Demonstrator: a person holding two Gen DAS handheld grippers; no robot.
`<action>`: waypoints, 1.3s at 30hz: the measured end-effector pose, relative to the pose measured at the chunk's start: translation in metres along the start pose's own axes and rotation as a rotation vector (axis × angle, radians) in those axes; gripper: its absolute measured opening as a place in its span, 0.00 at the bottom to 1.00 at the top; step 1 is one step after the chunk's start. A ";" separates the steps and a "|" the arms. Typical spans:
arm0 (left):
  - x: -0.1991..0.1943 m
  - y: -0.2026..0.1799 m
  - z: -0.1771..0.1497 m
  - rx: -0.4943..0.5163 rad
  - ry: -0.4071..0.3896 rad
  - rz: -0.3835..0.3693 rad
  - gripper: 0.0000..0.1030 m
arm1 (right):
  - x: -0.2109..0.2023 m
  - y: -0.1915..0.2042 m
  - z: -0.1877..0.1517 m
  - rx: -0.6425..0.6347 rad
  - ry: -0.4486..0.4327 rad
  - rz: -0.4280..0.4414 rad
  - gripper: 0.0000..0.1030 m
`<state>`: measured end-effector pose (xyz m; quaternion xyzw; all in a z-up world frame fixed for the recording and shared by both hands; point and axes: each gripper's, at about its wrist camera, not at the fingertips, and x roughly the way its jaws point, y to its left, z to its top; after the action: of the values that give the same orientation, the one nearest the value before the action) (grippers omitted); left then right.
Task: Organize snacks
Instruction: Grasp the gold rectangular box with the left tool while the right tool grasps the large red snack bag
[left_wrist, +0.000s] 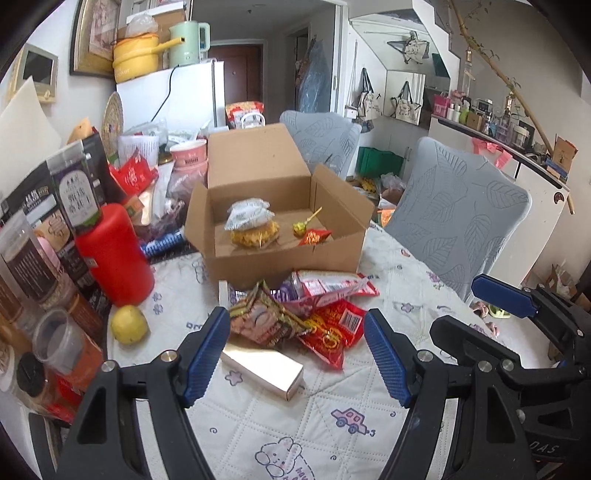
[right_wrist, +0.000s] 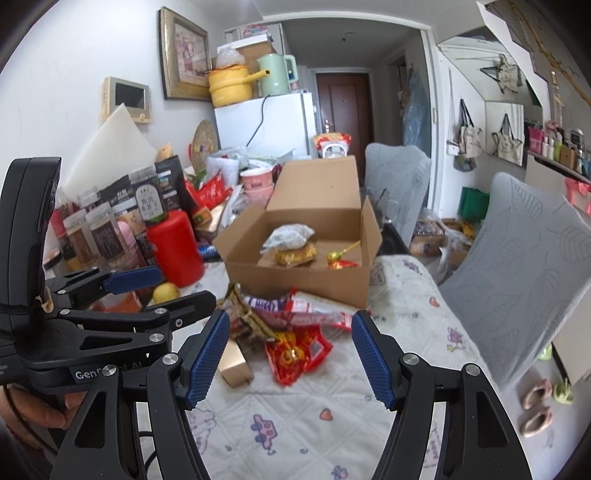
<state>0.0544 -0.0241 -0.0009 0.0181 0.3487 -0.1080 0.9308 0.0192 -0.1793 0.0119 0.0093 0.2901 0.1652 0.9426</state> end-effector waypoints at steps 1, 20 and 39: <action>0.004 0.001 -0.002 -0.004 0.010 0.003 0.72 | 0.003 -0.001 -0.003 0.001 0.007 0.002 0.67; 0.087 0.023 -0.048 -0.161 0.201 0.089 0.72 | 0.065 -0.049 -0.047 0.122 0.184 -0.022 0.67; 0.107 0.035 -0.059 -0.189 0.216 0.117 0.72 | 0.090 -0.053 -0.053 0.144 0.245 0.010 0.67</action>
<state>0.1022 -0.0036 -0.1163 -0.0378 0.4536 -0.0174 0.8902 0.0764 -0.2046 -0.0871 0.0580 0.4142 0.1484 0.8961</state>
